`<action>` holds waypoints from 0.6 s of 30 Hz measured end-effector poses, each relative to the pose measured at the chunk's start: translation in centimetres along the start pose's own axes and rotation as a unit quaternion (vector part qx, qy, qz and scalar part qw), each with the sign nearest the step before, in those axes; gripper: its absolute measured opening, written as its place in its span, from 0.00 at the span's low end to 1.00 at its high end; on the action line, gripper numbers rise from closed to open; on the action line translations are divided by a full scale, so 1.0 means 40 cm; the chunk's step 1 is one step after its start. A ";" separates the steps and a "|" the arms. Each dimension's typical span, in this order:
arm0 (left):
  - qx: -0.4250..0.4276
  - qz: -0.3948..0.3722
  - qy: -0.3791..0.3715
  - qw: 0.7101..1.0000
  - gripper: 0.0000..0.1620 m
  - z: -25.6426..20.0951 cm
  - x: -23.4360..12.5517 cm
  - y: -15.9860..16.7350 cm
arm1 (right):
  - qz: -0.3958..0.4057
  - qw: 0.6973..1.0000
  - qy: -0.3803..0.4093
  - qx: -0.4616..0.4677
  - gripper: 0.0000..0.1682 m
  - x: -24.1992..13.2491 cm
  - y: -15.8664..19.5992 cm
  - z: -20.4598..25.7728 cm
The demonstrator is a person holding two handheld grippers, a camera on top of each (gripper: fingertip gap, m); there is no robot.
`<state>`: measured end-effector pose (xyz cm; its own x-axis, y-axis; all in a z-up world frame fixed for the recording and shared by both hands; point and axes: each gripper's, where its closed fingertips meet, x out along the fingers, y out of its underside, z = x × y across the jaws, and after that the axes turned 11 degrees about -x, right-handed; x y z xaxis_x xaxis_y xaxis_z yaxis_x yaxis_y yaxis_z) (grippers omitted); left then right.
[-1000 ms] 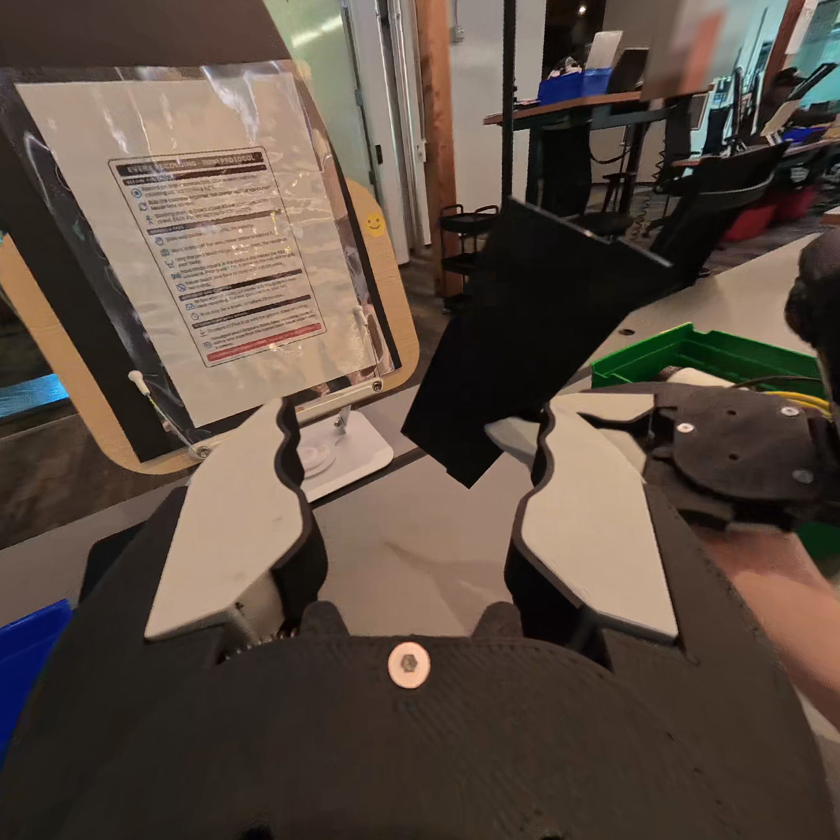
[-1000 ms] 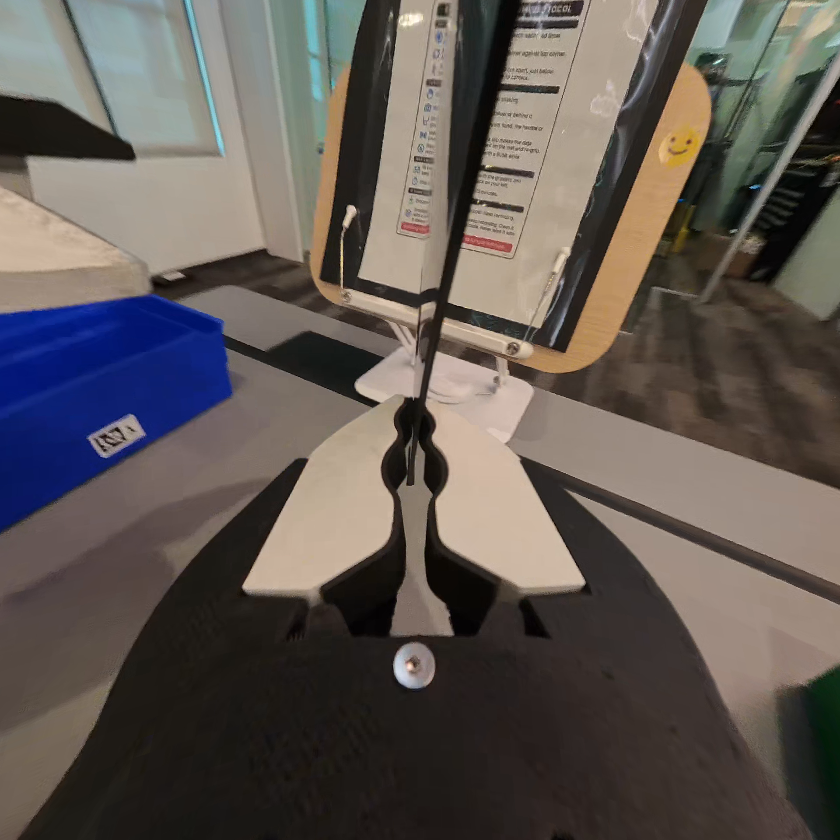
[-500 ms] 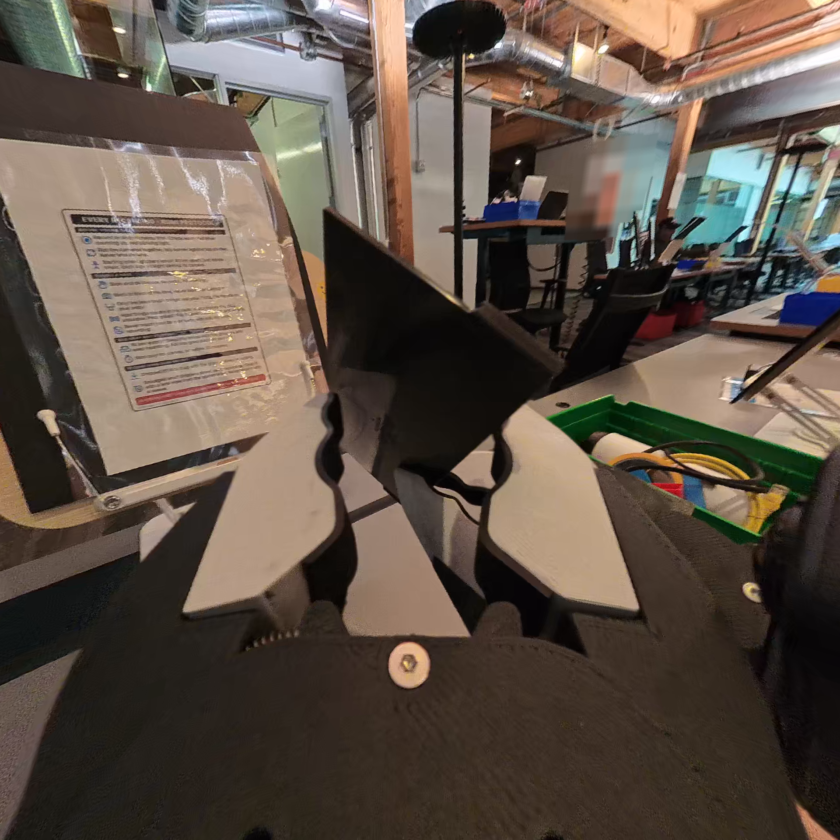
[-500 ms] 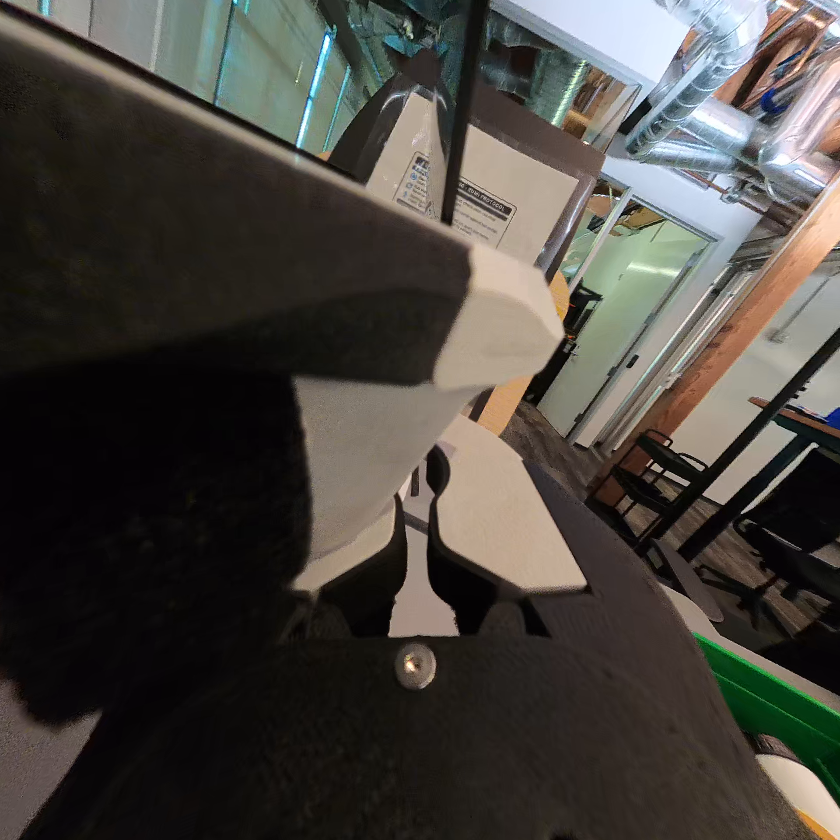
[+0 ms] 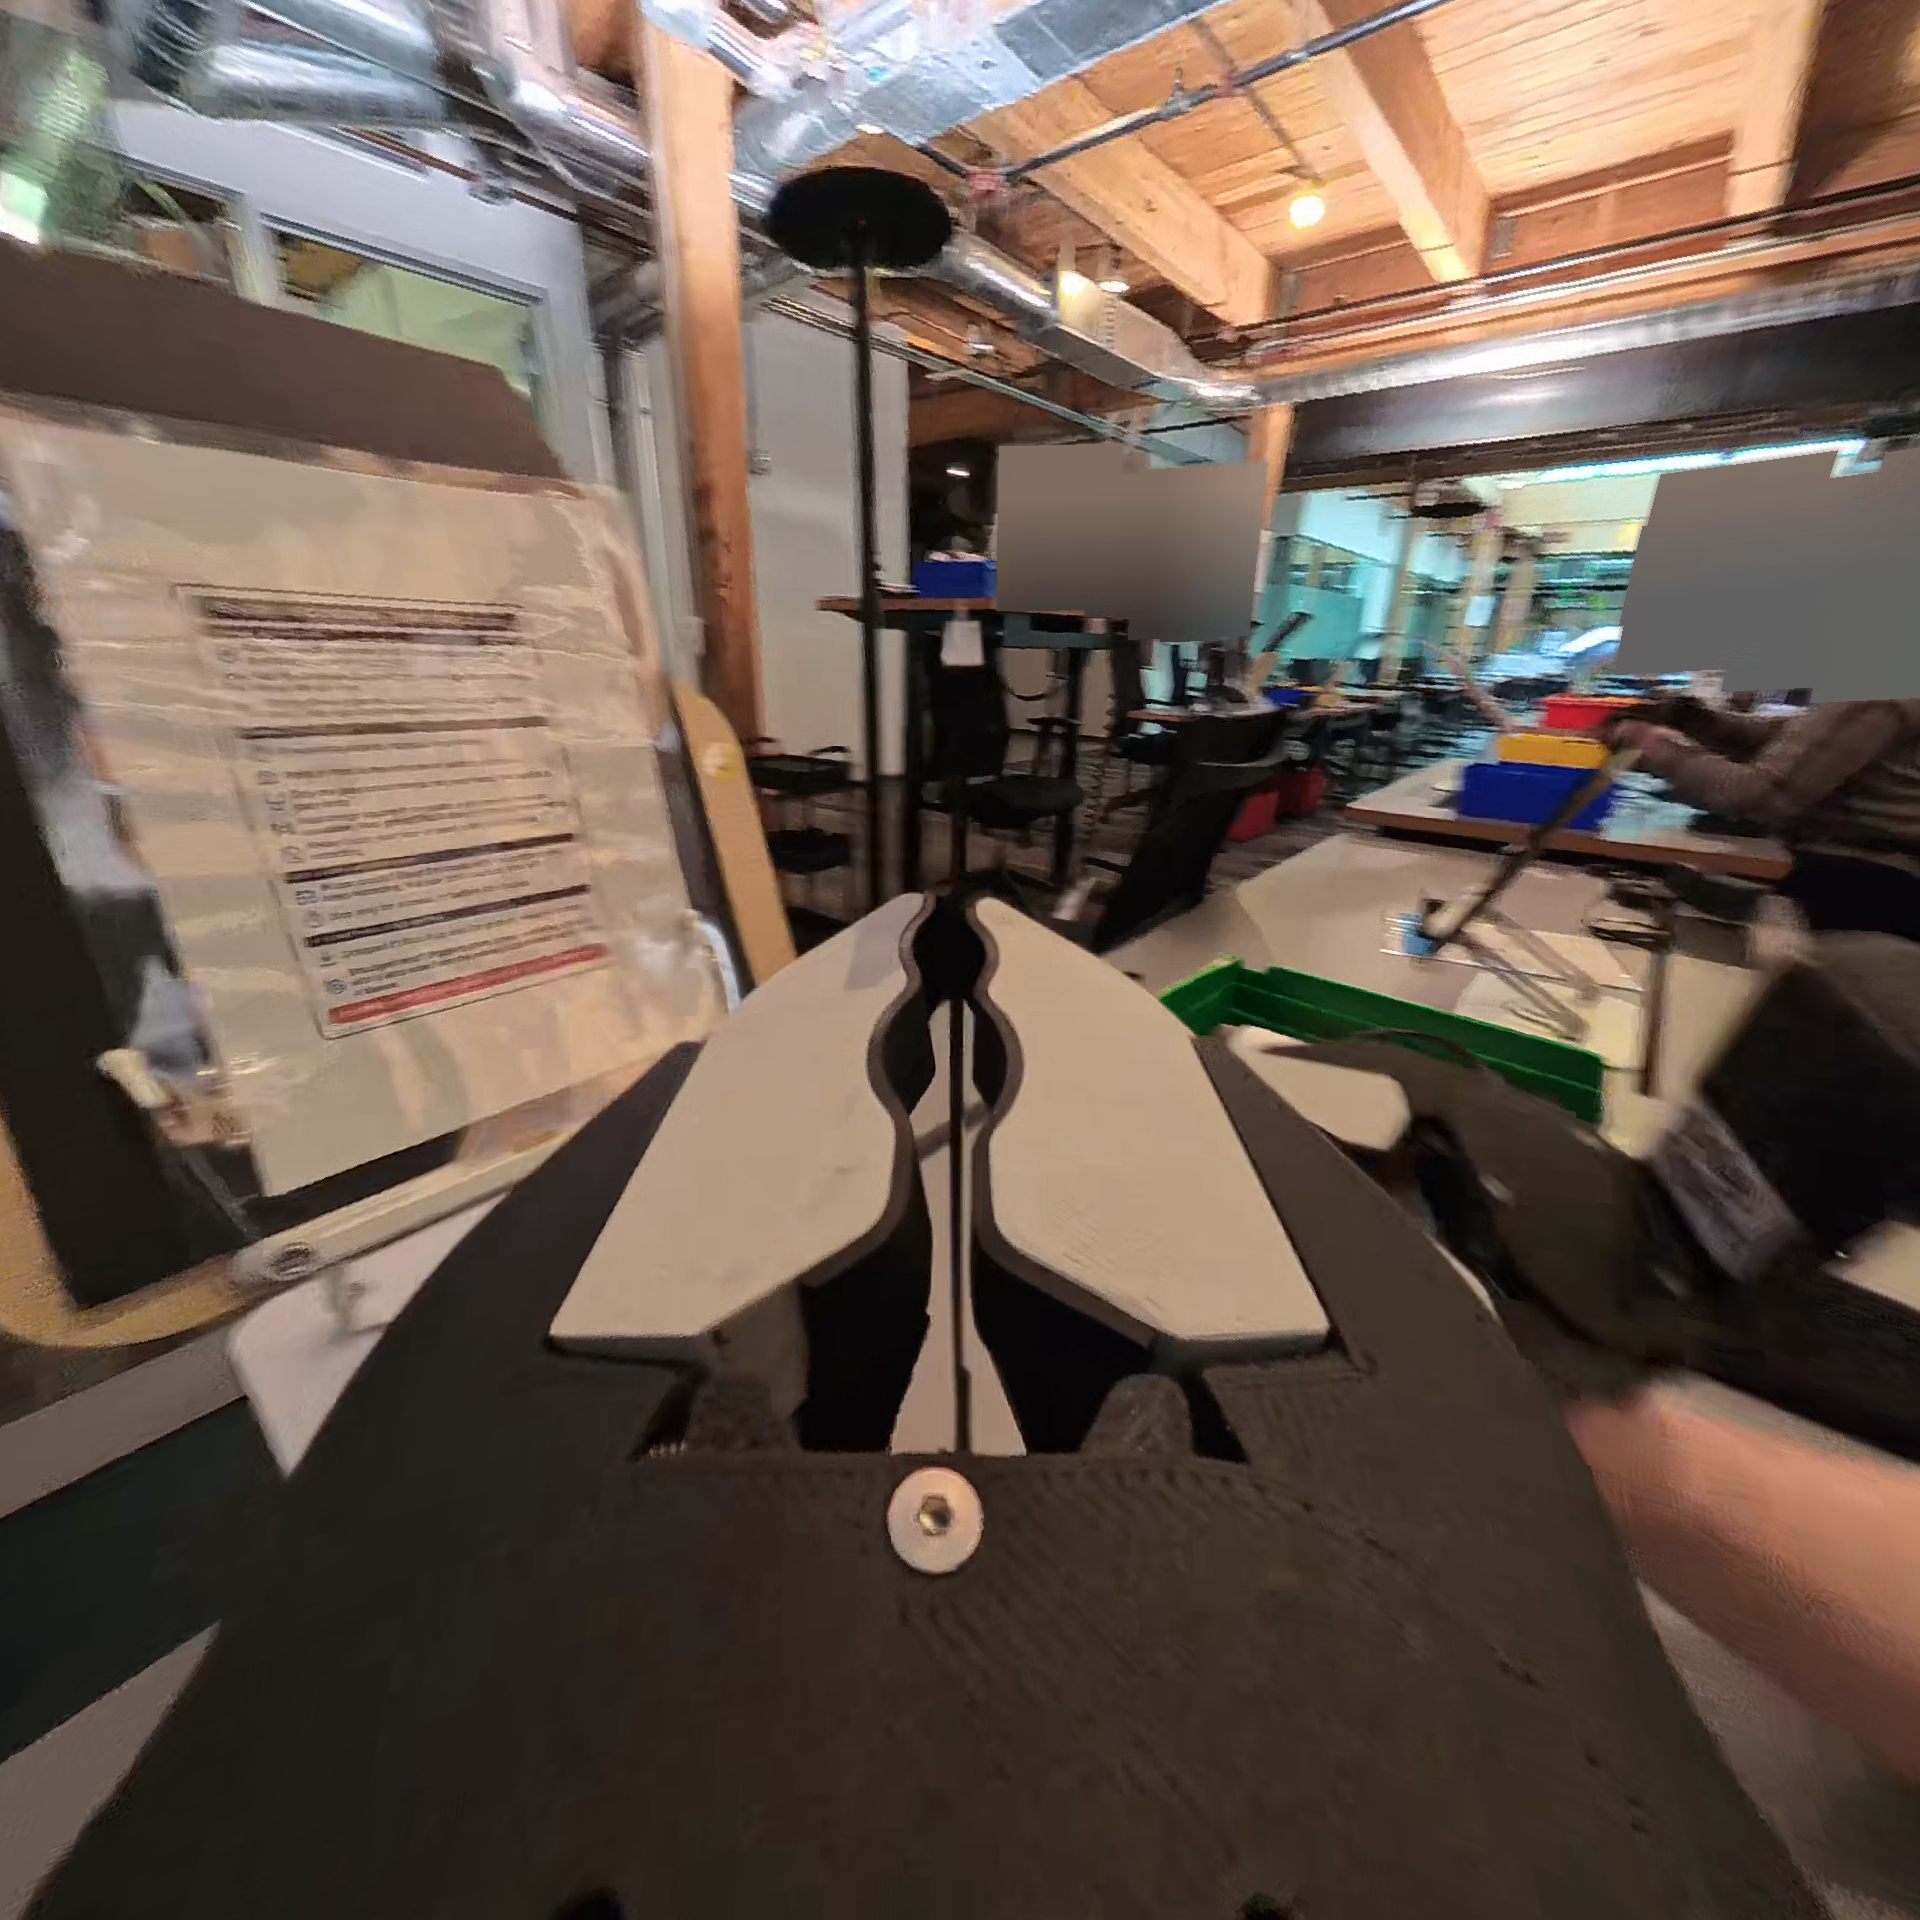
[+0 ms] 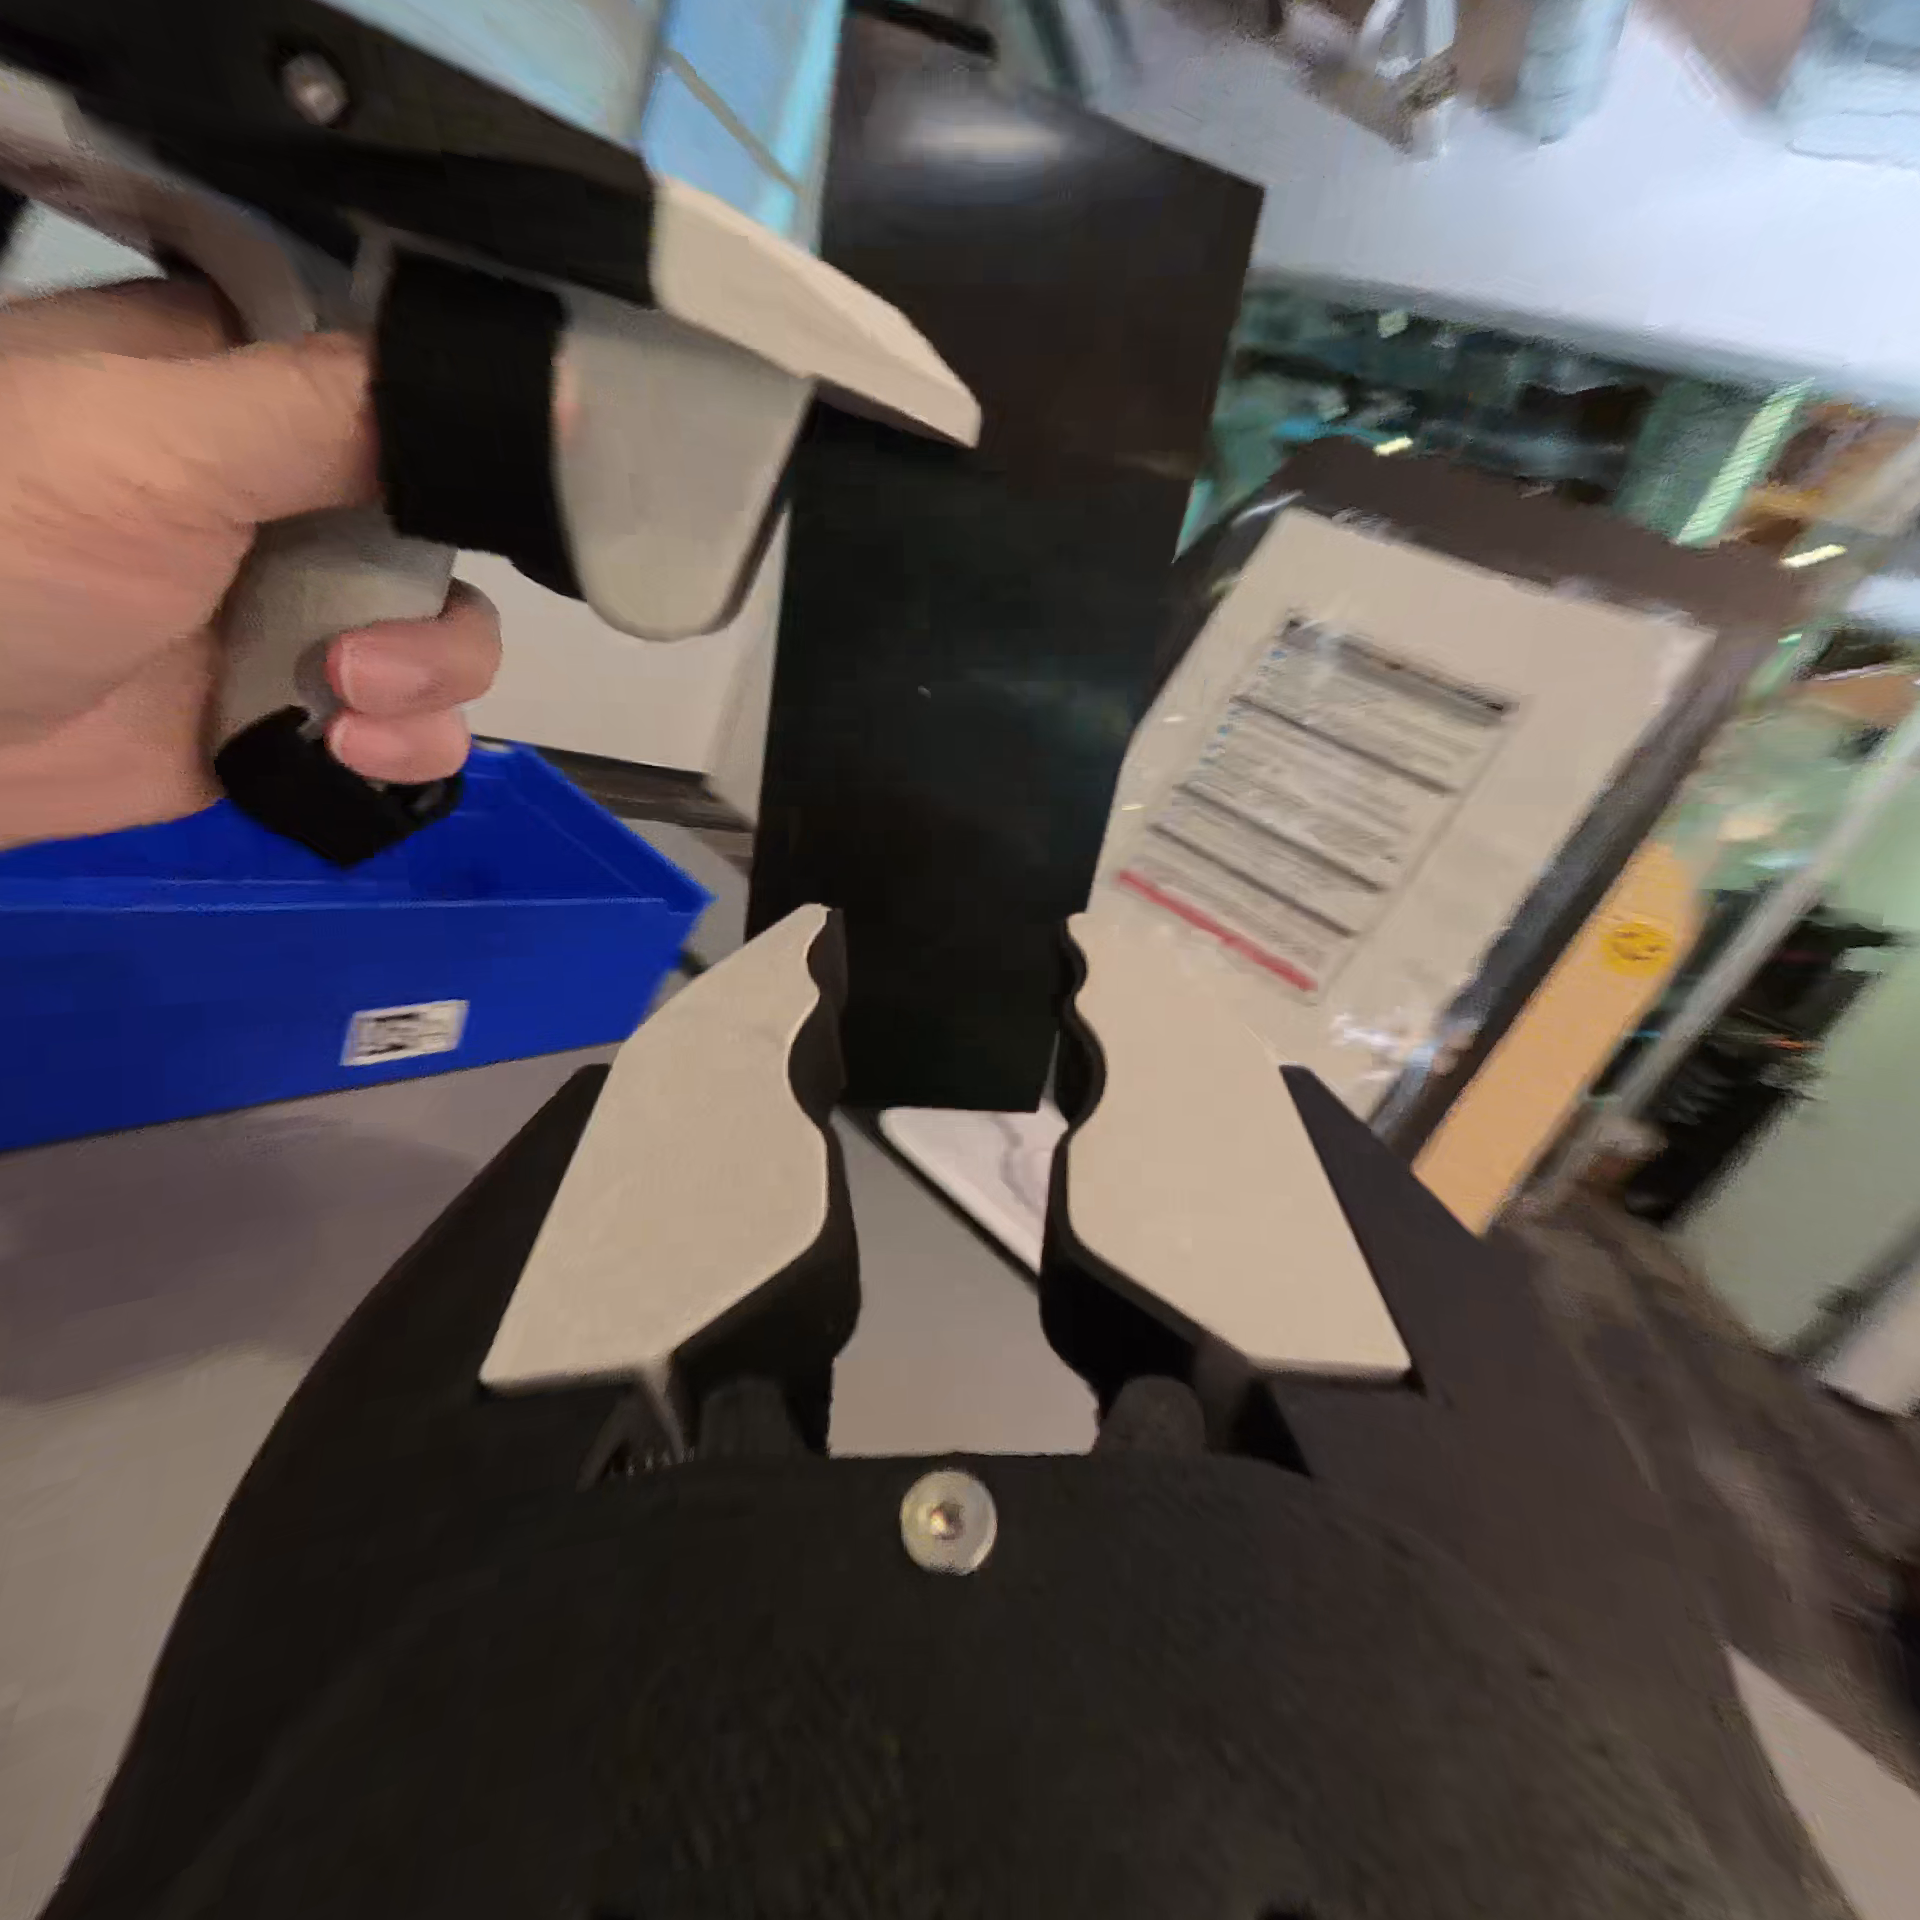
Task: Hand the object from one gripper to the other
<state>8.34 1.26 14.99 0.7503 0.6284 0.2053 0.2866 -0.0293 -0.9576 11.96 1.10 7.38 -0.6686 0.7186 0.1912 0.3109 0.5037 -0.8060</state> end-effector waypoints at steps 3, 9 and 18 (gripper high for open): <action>-0.058 0.075 0.124 0.988 0.01 -0.042 -0.032 0.025 | -0.024 0.975 -0.176 0.131 0.25 -0.023 -0.013 0.028; -0.089 0.165 0.202 0.961 0.01 -0.079 -0.043 0.096 | -0.092 0.872 -0.320 0.358 0.34 -0.101 -0.074 -0.029; -0.026 0.267 0.242 0.932 0.01 -0.161 -0.028 0.208 | -0.124 0.834 -0.342 0.415 0.19 -0.111 -0.119 -0.037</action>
<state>13.72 -4.71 8.10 0.9716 0.0896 -0.2190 -0.1858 -0.2843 -0.9406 14.44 -3.79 11.19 -0.9596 0.0574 0.2753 -0.2802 -0.1134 -0.9532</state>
